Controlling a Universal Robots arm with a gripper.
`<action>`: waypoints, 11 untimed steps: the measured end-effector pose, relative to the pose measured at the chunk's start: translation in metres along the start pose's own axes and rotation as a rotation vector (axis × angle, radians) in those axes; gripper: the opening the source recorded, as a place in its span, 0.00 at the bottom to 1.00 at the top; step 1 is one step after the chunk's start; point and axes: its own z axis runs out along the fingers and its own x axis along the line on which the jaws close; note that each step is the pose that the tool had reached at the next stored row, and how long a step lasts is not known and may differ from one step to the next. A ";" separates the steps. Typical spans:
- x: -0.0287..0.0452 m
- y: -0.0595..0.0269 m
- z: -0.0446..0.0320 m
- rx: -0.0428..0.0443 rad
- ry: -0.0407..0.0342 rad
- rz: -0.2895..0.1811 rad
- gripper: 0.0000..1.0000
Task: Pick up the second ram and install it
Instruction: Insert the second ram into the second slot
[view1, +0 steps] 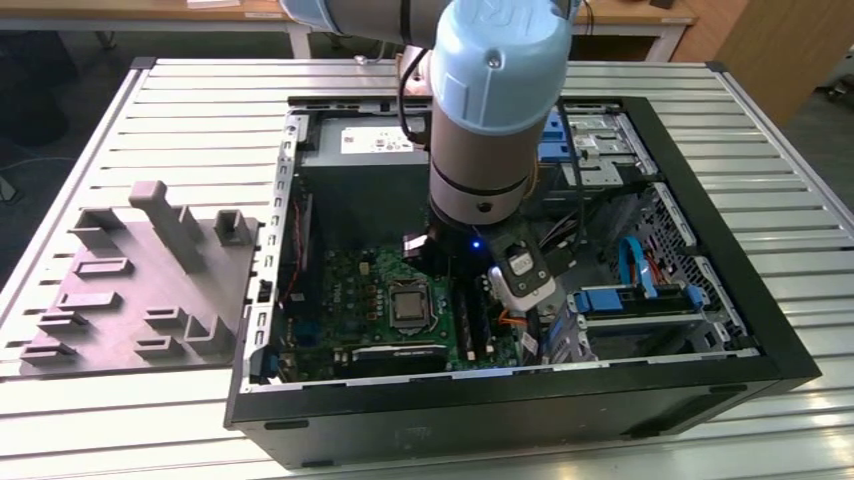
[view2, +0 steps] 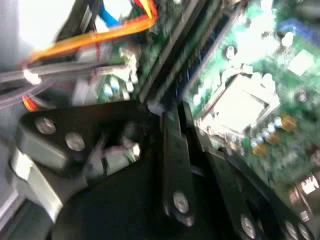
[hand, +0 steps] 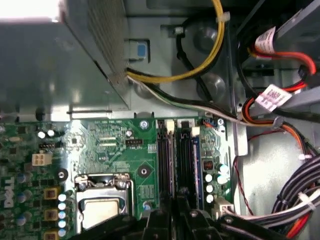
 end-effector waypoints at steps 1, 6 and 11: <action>0.0000 -0.0002 -0.0010 0.0023 0.0007 0.000 0.18; 0.0000 0.0002 -0.0043 0.0024 0.0007 0.000 0.18; -0.0007 0.0019 -0.0197 0.0037 0.0006 0.000 0.18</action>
